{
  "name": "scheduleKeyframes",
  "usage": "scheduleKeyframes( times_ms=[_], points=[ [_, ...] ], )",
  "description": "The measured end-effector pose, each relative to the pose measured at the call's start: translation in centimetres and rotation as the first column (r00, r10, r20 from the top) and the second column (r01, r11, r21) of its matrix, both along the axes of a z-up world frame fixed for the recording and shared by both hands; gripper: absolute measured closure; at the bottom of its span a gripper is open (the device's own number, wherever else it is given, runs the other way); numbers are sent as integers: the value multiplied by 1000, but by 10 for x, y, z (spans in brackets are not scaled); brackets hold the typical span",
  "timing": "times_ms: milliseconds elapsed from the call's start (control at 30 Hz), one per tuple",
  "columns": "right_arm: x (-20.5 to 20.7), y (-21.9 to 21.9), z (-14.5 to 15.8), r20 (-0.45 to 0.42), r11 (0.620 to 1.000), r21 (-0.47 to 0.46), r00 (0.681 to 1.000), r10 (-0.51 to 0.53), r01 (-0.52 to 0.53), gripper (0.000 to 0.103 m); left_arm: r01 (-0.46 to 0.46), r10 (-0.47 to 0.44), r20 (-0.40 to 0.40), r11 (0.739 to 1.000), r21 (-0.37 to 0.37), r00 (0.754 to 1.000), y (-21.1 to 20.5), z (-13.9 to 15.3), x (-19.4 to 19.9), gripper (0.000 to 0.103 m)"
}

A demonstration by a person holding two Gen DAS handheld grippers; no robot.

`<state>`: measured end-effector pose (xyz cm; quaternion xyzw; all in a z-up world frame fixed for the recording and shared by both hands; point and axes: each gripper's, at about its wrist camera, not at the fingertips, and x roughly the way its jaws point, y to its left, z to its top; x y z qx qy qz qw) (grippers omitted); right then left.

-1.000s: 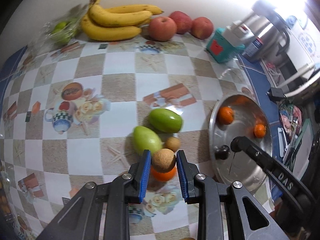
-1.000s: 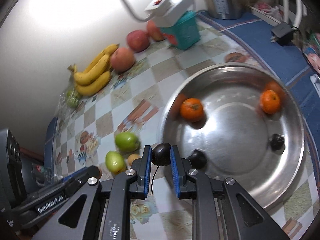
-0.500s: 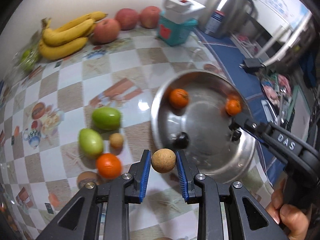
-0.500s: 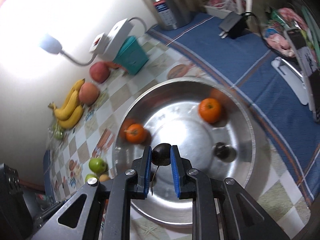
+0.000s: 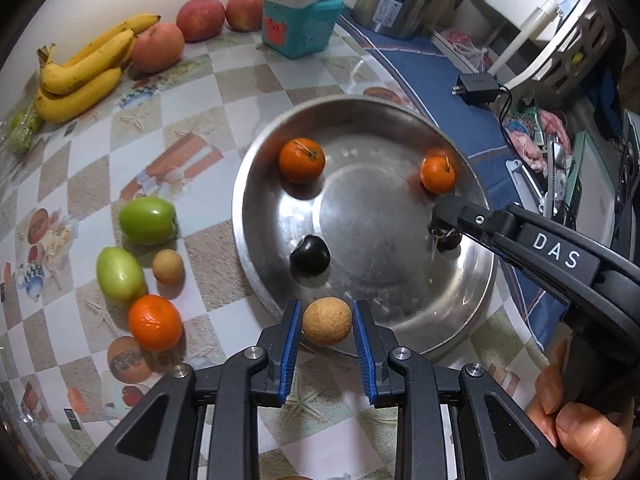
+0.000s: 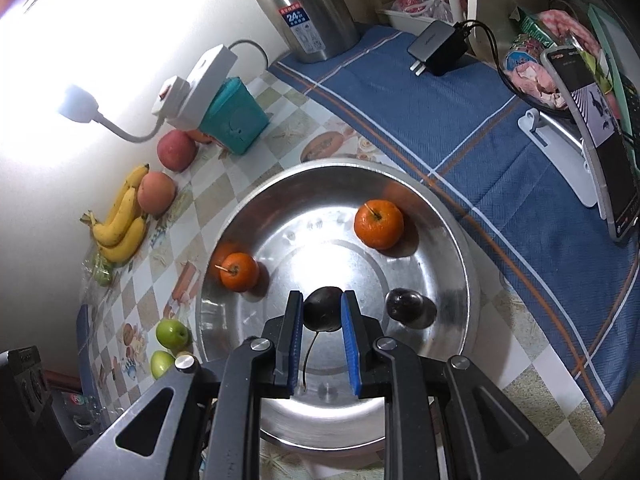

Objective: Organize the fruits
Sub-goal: 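Carry the kiwi in the left tool over the steel pan while the right tool carries its plum, then open the left tool to drop the kiwi in the pan while the right tool drops its plum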

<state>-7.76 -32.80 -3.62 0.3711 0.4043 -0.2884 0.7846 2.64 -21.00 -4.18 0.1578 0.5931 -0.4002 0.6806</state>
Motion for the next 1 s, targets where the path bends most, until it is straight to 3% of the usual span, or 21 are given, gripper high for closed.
scheduleKeyframes(
  times_ms=[667, 800, 1000],
  points=[
    [3, 1, -25, -101, 999, 33, 995, 10, -7, 83, 13, -13, -44, 1000, 19, 999, -9, -16, -6, 73],
    [4, 1, -26, -105, 999, 41, 994, 13, -9, 82, 10, -9, -53, 1000, 16, 999, -8, -16, -5, 63],
    [6, 3, -23, -91, 999, 34, 996, 19, -16, 80, -2, 2, -55, 1000, 2, 998, -2, -10, 2, 62]
  ],
)
